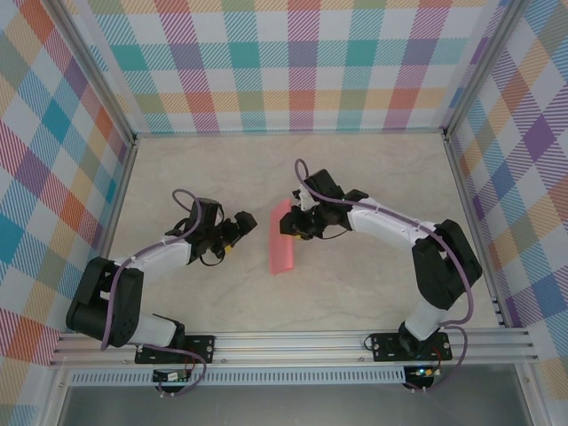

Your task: Fold a paper plane with a square sheet of paper (pick it up from the middle)

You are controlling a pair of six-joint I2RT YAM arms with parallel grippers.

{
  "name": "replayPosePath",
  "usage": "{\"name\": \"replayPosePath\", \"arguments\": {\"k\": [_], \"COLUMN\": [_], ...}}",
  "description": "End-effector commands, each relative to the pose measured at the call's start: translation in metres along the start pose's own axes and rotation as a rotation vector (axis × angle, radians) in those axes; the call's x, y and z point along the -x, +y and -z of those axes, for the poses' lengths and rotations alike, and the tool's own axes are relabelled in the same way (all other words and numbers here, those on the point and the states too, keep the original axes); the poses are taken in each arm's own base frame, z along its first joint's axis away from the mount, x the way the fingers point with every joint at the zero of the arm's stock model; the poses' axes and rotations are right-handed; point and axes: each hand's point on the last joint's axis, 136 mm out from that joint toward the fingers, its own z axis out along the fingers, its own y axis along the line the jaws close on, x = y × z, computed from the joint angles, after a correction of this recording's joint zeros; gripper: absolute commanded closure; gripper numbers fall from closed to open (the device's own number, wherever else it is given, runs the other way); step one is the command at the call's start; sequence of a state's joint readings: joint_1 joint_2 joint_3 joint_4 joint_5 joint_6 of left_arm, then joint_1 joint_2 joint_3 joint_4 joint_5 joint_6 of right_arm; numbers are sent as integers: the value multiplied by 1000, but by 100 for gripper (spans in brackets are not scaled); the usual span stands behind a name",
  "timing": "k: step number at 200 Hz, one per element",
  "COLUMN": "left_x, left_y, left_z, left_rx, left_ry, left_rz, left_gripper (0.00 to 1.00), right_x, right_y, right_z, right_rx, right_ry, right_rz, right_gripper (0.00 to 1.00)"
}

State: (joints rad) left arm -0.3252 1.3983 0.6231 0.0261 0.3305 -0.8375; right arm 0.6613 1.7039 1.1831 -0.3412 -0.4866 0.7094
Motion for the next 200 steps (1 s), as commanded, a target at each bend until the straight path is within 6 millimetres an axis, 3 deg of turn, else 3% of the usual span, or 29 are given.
{"name": "replayPosePath", "arguments": {"k": [1, 30, 52, 109, 132, 167, 200], "left_x": [-1, -4, -6, -9, -13, -19, -26], "left_y": [-27, -22, -21, -28, -34, -40, -45], "left_z": [4, 2, 3, 2, -1, -10, -21], "left_rx": [-146, -137, -126, -113, -108, -106, -109], "left_ry": [-6, -2, -5, -9, 8, 49, 88], "left_rz": [52, 67, 63, 9, -17, -21, -36], "left_gripper": [0, 0, 0, 0, 0, 0, 2], "right_x": [2, 7, 7, 8, 6, -3, -15], "right_y": [-2, -41, -68, -100, -106, -112, -132], "right_z": [-17, -31, -31, -10, -7, -20, -25], "right_rx": [94, -33, -172, -386, -411, -371, -421], "right_ry": [50, 57, 47, -7, -14, 27, 61], "right_rz": [-25, -59, -35, -9, -17, -90, -132], "right_gripper": [73, 68, 61, 34, 34, 47, 52]}}
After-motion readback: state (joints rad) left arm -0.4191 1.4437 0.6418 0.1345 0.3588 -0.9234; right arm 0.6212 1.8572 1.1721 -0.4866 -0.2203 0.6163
